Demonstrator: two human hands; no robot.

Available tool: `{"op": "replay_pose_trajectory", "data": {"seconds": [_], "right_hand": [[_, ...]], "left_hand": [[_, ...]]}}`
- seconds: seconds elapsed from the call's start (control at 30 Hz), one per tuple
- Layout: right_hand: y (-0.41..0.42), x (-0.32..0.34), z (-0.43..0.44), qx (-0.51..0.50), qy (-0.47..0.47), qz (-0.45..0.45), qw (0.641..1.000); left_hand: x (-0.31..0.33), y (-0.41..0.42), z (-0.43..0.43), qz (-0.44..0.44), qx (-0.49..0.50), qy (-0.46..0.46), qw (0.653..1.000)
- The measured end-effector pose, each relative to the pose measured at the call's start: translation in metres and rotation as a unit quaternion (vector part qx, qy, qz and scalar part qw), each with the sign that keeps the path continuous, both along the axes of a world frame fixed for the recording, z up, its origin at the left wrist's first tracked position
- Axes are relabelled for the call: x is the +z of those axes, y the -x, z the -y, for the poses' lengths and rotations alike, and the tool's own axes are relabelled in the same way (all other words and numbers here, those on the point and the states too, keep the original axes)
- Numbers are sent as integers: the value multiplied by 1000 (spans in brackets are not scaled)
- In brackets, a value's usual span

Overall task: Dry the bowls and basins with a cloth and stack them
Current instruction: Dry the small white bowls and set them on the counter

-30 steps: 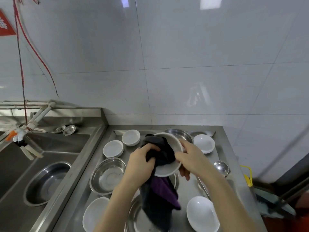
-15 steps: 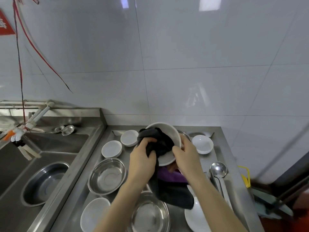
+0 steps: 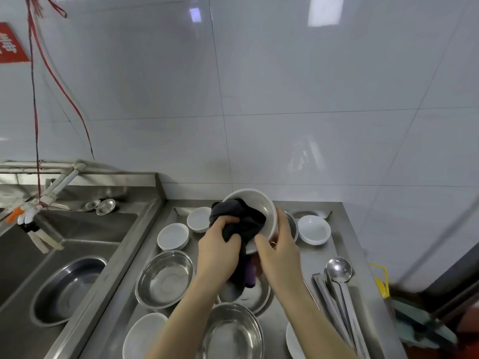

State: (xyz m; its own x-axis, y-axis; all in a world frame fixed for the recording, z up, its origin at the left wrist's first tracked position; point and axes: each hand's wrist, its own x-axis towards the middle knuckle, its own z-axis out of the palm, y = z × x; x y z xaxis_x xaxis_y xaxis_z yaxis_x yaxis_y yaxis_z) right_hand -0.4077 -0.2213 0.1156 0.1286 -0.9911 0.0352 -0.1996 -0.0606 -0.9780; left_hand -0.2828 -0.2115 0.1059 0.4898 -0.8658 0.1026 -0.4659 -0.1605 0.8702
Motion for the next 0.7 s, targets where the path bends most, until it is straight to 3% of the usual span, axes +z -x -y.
{"op": "replay_pose_trajectory", "data": {"seconds": [0.1,0.33,0.53,0.7], "right_hand": [[3,0,7,13,-6,-16,1000],[37,25,44,204,-88,-111,969],[18,14,23,83,-42,32,995],[6,-4,16,22,39,26,999]], "left_hand": [[-3,-2,-4,39,-32,2,999],[7,-22,-2,153,-180,-28,971],[6,-5,4,35,-4,17,999],[3,4,5,35,-12,12,999]]}}
